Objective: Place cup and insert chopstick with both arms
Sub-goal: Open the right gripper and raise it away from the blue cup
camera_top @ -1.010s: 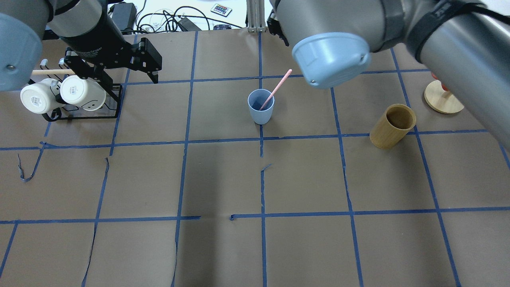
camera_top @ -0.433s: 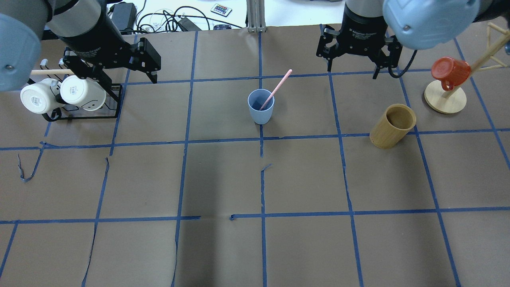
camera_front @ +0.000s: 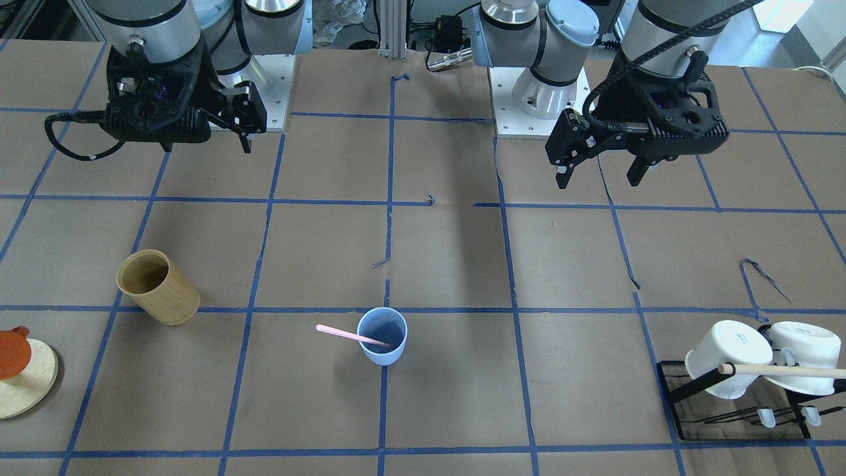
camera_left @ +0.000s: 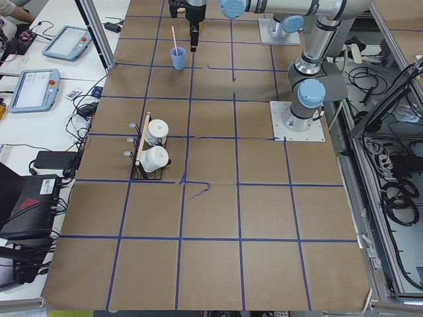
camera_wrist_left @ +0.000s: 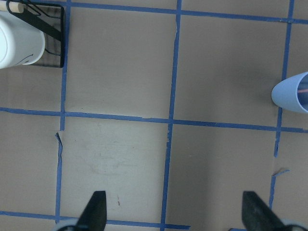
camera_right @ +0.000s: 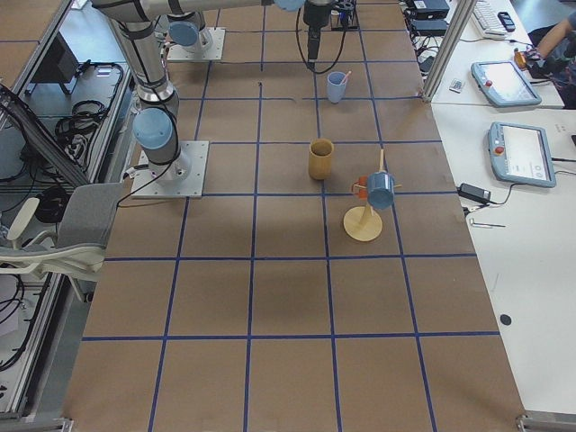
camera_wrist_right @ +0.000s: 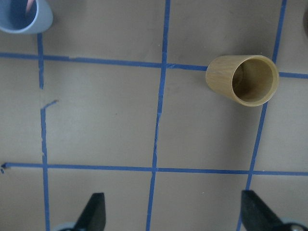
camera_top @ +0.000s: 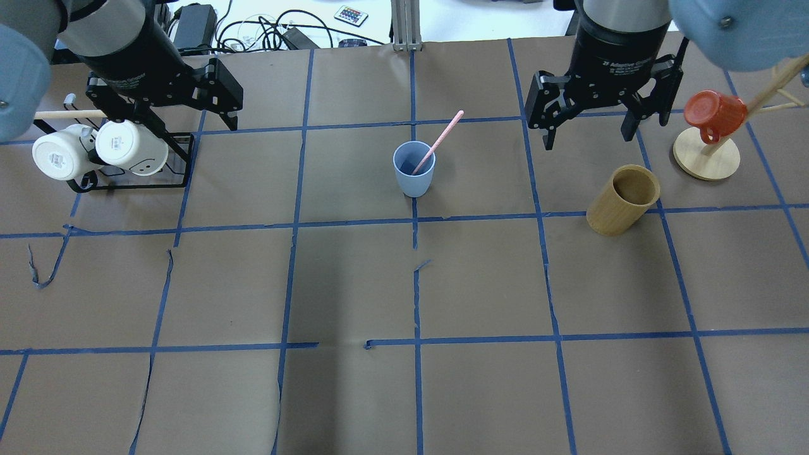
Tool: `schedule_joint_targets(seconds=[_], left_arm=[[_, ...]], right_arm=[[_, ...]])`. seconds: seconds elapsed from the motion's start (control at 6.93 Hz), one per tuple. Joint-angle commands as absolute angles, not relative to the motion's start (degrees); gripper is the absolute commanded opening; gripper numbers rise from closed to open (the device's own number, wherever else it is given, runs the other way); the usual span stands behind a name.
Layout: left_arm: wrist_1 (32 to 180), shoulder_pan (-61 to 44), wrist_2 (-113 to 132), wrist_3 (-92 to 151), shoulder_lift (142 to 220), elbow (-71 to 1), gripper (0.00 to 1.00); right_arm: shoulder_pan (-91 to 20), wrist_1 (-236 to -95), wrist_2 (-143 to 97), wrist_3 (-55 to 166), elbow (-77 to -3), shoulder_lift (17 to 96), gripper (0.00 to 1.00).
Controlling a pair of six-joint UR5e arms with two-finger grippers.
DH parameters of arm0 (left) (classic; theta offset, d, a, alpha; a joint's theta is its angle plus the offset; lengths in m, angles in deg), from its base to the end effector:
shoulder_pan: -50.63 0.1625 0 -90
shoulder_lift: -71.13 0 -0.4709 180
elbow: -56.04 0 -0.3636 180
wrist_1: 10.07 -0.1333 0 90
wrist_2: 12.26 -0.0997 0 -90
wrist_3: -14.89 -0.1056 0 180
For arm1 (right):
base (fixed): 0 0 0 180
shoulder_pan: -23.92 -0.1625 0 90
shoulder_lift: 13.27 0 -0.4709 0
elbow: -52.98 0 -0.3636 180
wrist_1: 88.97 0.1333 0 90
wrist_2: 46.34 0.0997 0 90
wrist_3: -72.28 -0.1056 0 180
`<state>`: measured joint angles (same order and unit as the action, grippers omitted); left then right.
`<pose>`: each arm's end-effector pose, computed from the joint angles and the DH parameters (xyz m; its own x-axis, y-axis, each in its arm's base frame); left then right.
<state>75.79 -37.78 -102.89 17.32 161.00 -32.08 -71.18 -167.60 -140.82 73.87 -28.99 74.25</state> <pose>-0.1190 -0.4762 0.5518 -0.9975 -0.0710 -0.0064 -0.0699 0.9917 -0.1075 0.1664 -0.4578 0.5533 -0.9895 -0.1240 0.0749 -0.1159 0.9878 0.1035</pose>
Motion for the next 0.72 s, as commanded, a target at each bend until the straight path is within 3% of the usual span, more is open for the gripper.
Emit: schedule_joint_targets(seconds=[0.0,0.58], left_arm=[[75.54,-37.87,-103.05,17.17,161.22,-32.02,1.00],[74.66,-37.87,-102.96,17.17,161.40,-31.94,1.00]], right_arm=[[-71.09,-165.70,-140.64,81.33,-29.11,75.77,1.00],[-65.73,-166.58,-138.45,81.86,-29.37,75.15,1.00]])
